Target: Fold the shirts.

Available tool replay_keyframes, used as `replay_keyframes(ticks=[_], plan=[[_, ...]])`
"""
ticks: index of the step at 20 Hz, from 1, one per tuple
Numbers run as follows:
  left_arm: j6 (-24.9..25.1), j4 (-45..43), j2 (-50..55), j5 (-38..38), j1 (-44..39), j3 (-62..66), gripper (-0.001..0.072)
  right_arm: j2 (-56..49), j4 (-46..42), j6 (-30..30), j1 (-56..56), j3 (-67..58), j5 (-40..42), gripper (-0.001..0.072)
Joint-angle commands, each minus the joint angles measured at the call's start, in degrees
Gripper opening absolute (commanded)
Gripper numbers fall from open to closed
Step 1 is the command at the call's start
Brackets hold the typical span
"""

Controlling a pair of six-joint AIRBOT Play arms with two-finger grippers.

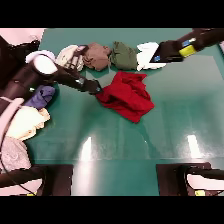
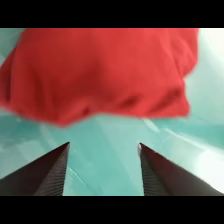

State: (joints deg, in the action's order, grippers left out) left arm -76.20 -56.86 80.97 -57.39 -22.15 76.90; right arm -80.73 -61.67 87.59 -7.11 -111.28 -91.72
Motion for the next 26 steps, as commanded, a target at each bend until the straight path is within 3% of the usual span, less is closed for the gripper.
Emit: replay_keyframes(ticks=[1, 3, 8, 9, 10, 11, 15, 18, 20, 26], plan=[[1.3, -1.0, 6.8, 5.1, -3.3, 1.1, 0.0519, 4.5, 0.1, 0.0, 4.4, 0.0, -2.6, 0.0552], [4.7, -3.1, 8.5, 5.0, -4.3, 1.4, 0.0519, 6.1, 0.1, 0.0, 5.9, 0.0, -3.0, 0.0552], [3.8, -6.5, 10.6, 12.1, -6.2, 1.4, 0.0515, 7.1, -0.1, 0.0, 8.0, 0.0, -4.3, 0.0552], [2.3, -6.6, 10.5, 13.6, -6.1, 1.4, 0.0454, 6.7, -0.6, 0.0, 8.0, 0.0, -5.6, 0.0552], [1.7, -6.3, 10.4, 13.9, -5.7, 2.1, 0.0207, 6.0, -3.0, 0.0, 8.0, 0.0, -7.5, 0.0552], [1.8, -6.4, 10.4, 12.1, -5.1, 4.0, 0.0032, 5.5, -4.6, 0.0, 7.9, 0.7, -8.9, 0.0552], [1.6, -6.4, 8.7, 1.2, 0.1, 14.4, 0.0023, 8.5, -5.9, -0.5, 11.0, 18.9, -4.1, 0.0552], [1.6, -4.3, 7.7, -7.4, 4.6, 20.5, 0.0023, 11.9, -3.2, -0.7, 14.8, 39.2, 9.4, 0.0552], [1.6, -4.0, 7.7, -11.1, 6.2, 21.9, 0.0023, 11.3, 5.7, -4.9, 15.7, 48.7, 17.8, 0.0552], [1.6, -4.1, 8.0, -15.8, 6.3, 21.8, 0.0024, -0.7, 19.4, -12.9, 7.8, 54.9, 33.3, 0.0552]])
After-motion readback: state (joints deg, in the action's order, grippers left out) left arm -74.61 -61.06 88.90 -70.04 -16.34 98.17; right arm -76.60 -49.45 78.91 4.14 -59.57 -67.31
